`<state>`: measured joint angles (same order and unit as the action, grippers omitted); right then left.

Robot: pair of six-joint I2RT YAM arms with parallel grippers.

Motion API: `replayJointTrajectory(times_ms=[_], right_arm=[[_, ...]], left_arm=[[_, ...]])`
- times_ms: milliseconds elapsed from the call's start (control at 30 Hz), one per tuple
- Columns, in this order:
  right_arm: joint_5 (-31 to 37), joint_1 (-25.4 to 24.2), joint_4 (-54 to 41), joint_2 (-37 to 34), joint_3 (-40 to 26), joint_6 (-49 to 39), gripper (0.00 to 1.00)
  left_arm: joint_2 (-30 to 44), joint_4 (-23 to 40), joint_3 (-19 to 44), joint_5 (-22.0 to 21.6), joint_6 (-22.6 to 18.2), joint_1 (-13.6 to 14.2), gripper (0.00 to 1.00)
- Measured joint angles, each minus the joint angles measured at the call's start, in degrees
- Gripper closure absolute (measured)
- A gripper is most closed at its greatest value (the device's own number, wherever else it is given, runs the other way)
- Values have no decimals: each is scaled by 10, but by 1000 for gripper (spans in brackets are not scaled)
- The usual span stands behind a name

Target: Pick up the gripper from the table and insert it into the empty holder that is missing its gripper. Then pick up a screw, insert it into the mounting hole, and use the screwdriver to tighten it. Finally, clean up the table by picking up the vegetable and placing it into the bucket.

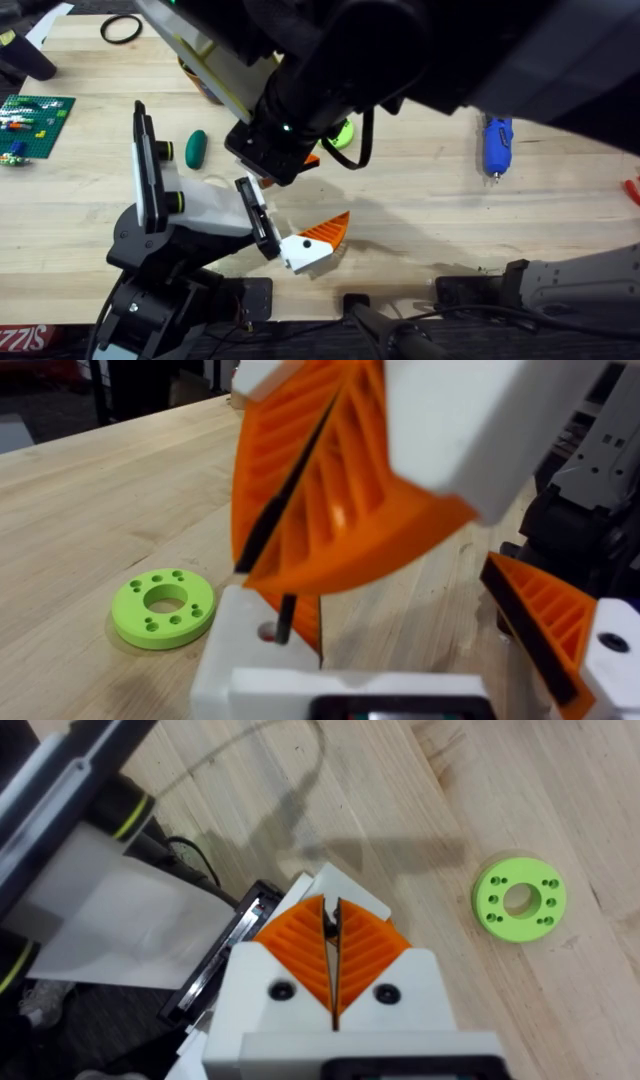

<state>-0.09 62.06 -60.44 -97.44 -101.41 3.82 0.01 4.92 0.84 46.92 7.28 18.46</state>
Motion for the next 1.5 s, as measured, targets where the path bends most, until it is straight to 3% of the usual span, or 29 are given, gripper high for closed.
replayJointTrajectory(times_ms=[1500], right_arm=[[37, 0, -9, -4, 0, 0, 997]], left_arm=[[0, 0, 0, 0, 1, 0, 17]])
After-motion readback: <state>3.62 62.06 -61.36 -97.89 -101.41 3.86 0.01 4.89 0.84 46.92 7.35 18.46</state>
